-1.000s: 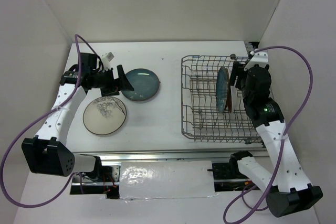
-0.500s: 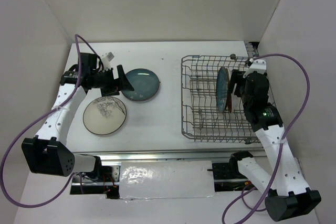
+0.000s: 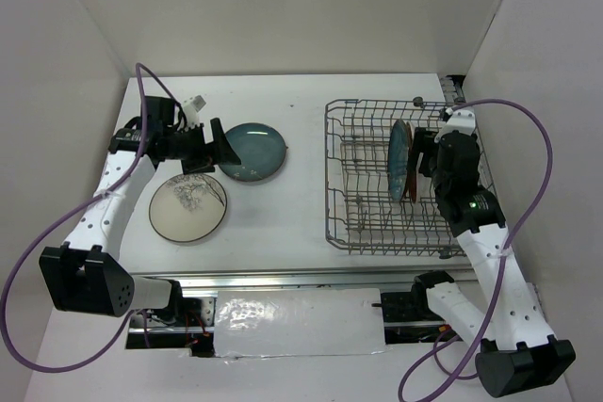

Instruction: Load the plates into the dish rack

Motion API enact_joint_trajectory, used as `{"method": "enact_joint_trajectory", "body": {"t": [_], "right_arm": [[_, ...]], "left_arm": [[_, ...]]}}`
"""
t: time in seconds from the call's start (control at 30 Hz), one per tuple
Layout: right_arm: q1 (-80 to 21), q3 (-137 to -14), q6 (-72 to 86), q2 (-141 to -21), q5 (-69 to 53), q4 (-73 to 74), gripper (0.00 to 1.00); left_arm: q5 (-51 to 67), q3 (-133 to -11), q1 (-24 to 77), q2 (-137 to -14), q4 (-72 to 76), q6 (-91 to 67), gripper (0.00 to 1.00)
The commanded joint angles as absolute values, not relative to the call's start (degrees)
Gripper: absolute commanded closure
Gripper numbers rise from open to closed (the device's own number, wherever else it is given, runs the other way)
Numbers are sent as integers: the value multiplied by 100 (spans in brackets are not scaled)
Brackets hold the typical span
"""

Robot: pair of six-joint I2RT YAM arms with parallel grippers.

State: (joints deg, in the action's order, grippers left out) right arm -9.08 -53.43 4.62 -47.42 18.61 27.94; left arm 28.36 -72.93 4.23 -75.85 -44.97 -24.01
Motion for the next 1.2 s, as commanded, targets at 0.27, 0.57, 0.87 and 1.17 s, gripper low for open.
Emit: {"method": "enact_joint_trajectory", "body": {"t": [0.27, 0.57, 0.87, 1.17], "right_arm": [[-844, -5238, 589, -4737, 2425, 2769, 22], [-817, -5229, 642, -4720, 2725, 2663, 31], [-817, -5273, 659, -4860, 2733, 2628, 38], [-817, -5361, 694, -4860, 2672, 2663, 31]], "left_arm": [[2927, -7225, 422, -7453, -4368, -2276, 1], [2979, -7207, 431, -7471, -4359, -2285, 1], [2979, -7189, 422, -7471, -4351, -2294, 1], [2980, -7198, 422, -7462, -4351, -2285, 1]]}}
